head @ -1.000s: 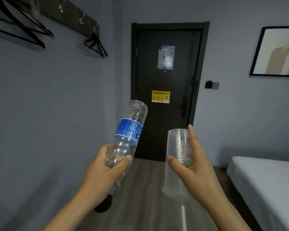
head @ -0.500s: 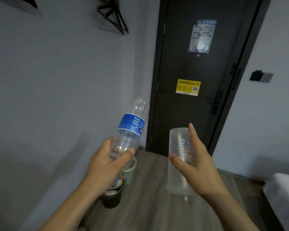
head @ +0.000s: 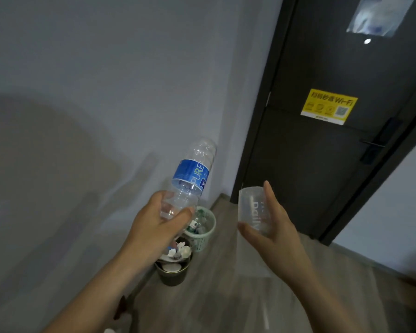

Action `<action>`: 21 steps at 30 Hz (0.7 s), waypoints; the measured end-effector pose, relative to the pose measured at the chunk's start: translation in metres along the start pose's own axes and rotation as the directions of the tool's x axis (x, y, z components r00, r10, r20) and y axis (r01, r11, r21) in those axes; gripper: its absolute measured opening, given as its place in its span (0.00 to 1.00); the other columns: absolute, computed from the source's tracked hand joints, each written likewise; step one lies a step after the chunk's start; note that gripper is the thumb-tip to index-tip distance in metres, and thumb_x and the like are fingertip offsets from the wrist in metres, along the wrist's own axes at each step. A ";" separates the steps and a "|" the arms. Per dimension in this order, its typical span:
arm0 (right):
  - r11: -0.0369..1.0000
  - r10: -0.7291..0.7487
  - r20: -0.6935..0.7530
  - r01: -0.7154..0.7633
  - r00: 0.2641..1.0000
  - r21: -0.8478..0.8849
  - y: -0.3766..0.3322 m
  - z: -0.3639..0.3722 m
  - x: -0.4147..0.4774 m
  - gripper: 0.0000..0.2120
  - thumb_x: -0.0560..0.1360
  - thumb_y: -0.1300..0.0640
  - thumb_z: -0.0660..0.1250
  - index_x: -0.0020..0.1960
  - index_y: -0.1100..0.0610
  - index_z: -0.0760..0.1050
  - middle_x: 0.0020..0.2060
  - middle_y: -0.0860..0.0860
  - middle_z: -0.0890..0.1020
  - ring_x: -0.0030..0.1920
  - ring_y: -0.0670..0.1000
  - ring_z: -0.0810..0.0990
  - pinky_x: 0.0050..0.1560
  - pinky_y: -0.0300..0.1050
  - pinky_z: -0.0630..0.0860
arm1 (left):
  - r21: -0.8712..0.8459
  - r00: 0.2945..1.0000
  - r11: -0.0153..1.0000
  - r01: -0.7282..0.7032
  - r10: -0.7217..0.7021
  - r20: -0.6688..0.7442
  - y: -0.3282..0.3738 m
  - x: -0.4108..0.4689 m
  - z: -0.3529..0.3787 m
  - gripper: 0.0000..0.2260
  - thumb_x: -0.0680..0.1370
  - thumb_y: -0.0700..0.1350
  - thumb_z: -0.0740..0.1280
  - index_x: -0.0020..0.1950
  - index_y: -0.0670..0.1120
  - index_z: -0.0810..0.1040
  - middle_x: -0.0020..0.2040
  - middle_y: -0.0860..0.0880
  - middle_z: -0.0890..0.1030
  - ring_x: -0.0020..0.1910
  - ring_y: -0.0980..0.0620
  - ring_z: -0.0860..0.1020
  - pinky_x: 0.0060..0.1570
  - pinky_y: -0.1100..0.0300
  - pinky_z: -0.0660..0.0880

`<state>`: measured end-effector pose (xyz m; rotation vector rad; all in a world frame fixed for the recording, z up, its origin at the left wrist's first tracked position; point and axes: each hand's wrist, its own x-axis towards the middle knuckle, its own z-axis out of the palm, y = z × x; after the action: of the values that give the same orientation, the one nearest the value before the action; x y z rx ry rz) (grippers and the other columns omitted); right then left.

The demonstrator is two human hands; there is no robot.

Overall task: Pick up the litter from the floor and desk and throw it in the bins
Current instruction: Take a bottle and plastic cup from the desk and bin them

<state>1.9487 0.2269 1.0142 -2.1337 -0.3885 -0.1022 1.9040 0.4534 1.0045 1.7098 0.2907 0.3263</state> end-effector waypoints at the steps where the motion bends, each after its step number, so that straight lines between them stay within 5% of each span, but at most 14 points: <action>1: 1.000 0.002 0.023 -0.002 1.000 -0.001 0.009 0.005 0.015 0.46 0.69 0.40 0.70 0.75 0.33 0.42 0.63 0.35 0.61 0.58 0.34 0.69 0.61 0.40 0.71 | 0.002 1.000 1.000 0.014 -0.014 -0.012 -0.005 0.014 0.004 0.17 0.63 0.56 0.72 0.49 0.60 0.73 0.41 0.55 0.80 0.31 0.54 0.81 0.23 0.62 0.73; 4: 1.000 -0.002 0.081 0.003 0.997 -0.007 0.037 0.016 0.064 0.45 0.71 0.45 0.71 0.75 0.34 0.42 0.69 0.40 0.62 0.66 0.43 0.67 0.66 0.50 0.71 | 0.034 0.998 0.998 0.046 -0.044 -0.053 -0.020 0.056 0.021 0.14 0.64 0.57 0.71 0.47 0.64 0.73 0.39 0.60 0.80 0.32 0.53 0.82 0.26 0.60 0.75; 10: 0.999 0.018 0.206 -0.028 0.978 0.046 0.101 0.030 0.178 0.47 0.71 0.48 0.73 0.76 0.37 0.43 0.74 0.46 0.62 0.69 0.49 0.67 0.66 0.52 0.72 | 0.055 0.976 0.988 0.145 -0.133 -0.173 -0.049 0.135 0.071 0.17 0.65 0.57 0.71 0.51 0.60 0.71 0.45 0.50 0.78 0.31 0.54 0.80 0.26 0.60 0.75; 14: 0.994 0.039 0.335 -0.072 0.941 0.087 0.141 0.048 0.238 0.50 0.68 0.46 0.75 0.76 0.36 0.43 0.65 0.35 0.64 0.62 0.39 0.68 0.51 0.29 0.68 | 0.084 0.948 0.969 0.232 -0.206 -0.244 -0.075 0.169 0.092 0.20 0.71 0.51 0.73 0.59 0.53 0.71 0.45 0.49 0.78 0.29 0.58 0.79 0.25 0.59 0.76; 17: 0.992 0.064 0.429 -0.106 0.901 0.074 0.164 0.071 0.268 0.52 0.66 0.49 0.77 0.76 0.38 0.44 0.59 0.30 0.63 0.53 0.29 0.65 0.46 0.21 0.65 | 0.115 0.916 0.942 0.316 -0.271 -0.297 -0.098 0.187 0.098 0.21 0.72 0.52 0.73 0.61 0.53 0.70 0.45 0.50 0.78 0.29 0.56 0.80 0.26 0.55 0.78; 21: 0.995 0.089 0.511 -0.098 0.855 -0.009 0.185 0.105 0.297 0.52 0.67 0.51 0.77 0.77 0.40 0.45 0.72 0.41 0.60 0.68 0.41 0.62 0.65 0.38 0.64 | 0.101 0.870 0.911 0.400 -0.342 -0.356 -0.127 0.211 0.097 0.23 0.71 0.55 0.73 0.61 0.53 0.69 0.45 0.49 0.78 0.30 0.53 0.80 0.28 0.52 0.78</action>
<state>2.2798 0.2878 0.8728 -2.1383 -0.5876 0.5373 2.1350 0.4638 0.8756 1.7177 0.9108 0.3061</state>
